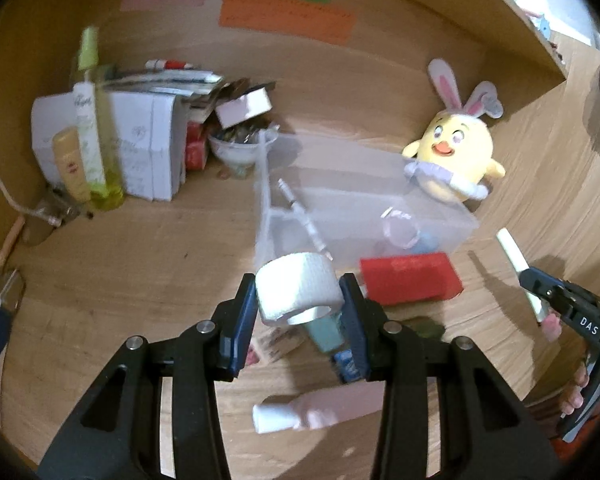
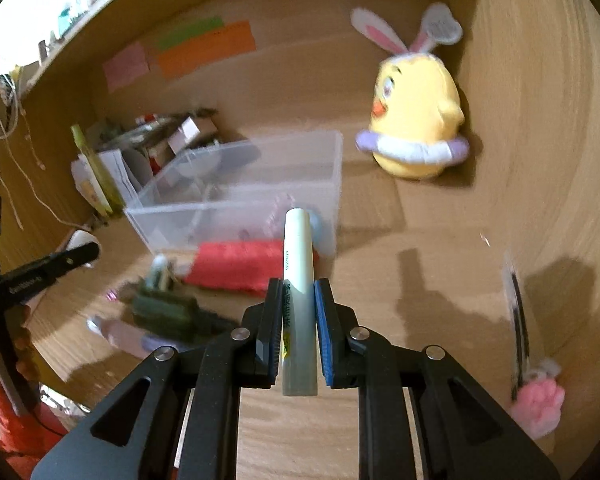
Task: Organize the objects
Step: 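Grasp the white tape roll with the left gripper while the right gripper grasps the white-green marker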
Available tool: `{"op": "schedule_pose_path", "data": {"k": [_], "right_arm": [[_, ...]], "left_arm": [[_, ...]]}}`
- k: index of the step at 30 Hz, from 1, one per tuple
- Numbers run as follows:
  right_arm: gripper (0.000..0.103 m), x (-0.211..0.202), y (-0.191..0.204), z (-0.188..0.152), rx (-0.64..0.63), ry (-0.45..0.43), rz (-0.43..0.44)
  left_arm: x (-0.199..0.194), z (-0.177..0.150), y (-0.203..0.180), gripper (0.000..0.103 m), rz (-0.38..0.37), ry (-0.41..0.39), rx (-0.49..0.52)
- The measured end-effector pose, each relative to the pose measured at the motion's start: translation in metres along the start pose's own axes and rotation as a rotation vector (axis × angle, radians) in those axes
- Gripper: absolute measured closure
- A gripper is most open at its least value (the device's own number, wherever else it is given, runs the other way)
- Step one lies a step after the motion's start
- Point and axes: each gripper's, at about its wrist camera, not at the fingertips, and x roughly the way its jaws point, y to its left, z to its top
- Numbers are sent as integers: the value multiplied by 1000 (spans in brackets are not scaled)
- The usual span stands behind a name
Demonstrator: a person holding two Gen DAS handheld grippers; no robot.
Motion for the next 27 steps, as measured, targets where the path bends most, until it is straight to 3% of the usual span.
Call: {"op": "schedule_pose_path", "data": {"k": [8,27], "right_arm": [[89,8,23,30,-47,-61,34],[89,55,38,93,-91,-85,46]], "left_arm": [[-2,28,-19,62,-46,-53,45],[31,84,-37,62,-45,-75,105]]}}
